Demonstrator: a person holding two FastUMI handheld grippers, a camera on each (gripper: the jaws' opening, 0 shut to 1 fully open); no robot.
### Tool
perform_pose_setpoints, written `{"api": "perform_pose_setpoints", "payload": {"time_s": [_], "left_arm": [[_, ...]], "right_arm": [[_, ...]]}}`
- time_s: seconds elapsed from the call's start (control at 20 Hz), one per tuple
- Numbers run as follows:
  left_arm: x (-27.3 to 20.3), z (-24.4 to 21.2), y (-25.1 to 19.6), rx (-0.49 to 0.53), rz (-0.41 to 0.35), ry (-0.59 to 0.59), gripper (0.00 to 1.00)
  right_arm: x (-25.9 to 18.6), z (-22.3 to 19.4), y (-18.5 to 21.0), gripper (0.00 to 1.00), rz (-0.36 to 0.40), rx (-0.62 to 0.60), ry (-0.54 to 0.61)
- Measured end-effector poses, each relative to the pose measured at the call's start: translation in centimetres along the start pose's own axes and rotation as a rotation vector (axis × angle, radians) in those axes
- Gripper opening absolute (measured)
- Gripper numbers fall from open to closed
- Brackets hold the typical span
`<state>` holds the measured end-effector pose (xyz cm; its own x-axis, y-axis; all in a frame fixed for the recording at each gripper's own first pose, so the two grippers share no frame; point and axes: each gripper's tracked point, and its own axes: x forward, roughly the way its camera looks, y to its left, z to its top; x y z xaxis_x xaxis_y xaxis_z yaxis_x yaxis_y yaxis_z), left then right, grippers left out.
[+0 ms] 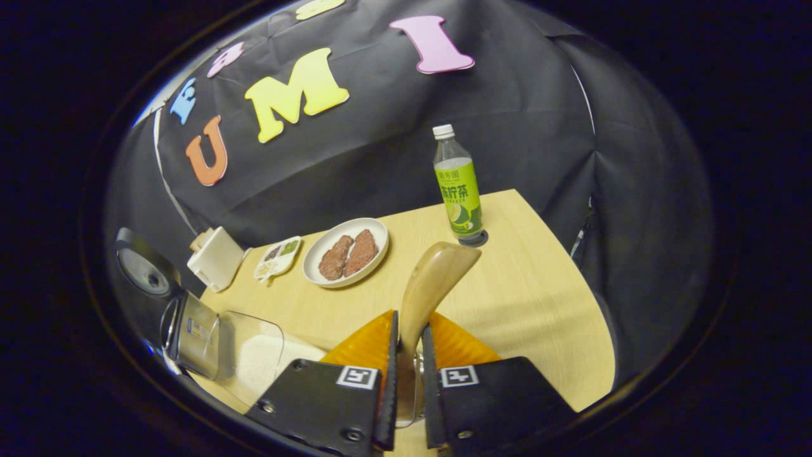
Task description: Close the left gripper, press the button to open the rice cooker; take a wooden spoon from the chopstick holder with the right hand, scoop a spoonful of rice and pour it into the rice cooker, then put the wooden spoon back into the chopstick holder.
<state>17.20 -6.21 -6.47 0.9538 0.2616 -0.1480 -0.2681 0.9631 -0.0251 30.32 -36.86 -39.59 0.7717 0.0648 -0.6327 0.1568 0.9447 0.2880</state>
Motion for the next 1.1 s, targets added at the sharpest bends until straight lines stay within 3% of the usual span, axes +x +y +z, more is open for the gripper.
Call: {"api": "perform_pose_setpoints", "payload": {"time_s": [0.15, 0.6, 0.8, 1.1], "left_arm": [[-0.1, 0.1, 0.6, -0.018, 0.012, 0.0, 0.95], [-2.0, 0.9, 2.0, -0.022, -0.049, -0.034, 0.94], [-2.5, 1.1, 4.3, -0.003, -0.06, -0.046, 0.94], [-2.5, 1.3, 8.0, -0.014, -0.066, -0.056, 0.95]], "right_arm": [[-1.5, 0.4, 1.0, 0.11, -0.008, 0.005, -0.019], [-7.1, 5.2, 4.2, 0.09, -0.101, -0.093, -0.205], [-10.3, 7.4, 9.0, 0.09, -0.101, -0.181, -0.282], [-12.2, 6.2, 18.3, 0.09, -0.036, -0.253, -0.295]]}}
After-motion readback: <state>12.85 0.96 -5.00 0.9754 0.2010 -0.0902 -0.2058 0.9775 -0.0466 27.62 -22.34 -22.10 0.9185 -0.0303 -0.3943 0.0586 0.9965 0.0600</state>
